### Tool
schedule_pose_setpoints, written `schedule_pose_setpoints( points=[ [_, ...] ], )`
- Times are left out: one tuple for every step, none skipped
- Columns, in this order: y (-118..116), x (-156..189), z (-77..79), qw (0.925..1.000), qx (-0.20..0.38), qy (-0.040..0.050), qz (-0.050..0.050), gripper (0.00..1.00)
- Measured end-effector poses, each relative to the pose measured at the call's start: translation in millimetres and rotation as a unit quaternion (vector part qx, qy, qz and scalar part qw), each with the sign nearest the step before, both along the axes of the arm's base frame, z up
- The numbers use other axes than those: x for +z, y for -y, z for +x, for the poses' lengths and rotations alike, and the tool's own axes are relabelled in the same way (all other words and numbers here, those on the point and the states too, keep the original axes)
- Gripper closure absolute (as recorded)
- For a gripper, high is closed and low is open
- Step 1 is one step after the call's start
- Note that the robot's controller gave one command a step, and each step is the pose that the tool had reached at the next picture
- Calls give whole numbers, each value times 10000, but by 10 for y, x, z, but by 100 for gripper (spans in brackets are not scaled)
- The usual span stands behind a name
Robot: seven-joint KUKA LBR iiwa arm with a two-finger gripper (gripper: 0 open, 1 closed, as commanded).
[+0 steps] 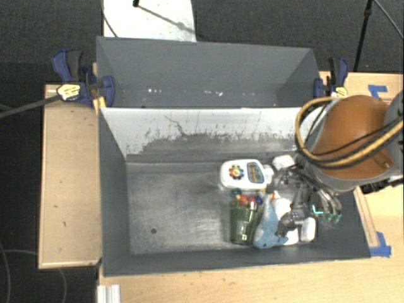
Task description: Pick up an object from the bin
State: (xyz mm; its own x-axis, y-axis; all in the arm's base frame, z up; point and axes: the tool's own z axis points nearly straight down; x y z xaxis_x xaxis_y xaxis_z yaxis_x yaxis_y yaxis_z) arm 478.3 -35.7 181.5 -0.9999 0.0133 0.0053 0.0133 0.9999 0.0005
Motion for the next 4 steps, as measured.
schedule_pose_setpoints(
  points=[
    [-1, 35, 19, 10000, 18, 40, -3, 100],
    [-2, 35, 19, 10000, 22, 40, -3, 100],
    [-2, 44, 22, 10000, 22, 34, -2, 100],
    [-25, 500, 132, 9999, 99, 63, -5, 100]
  ],
)
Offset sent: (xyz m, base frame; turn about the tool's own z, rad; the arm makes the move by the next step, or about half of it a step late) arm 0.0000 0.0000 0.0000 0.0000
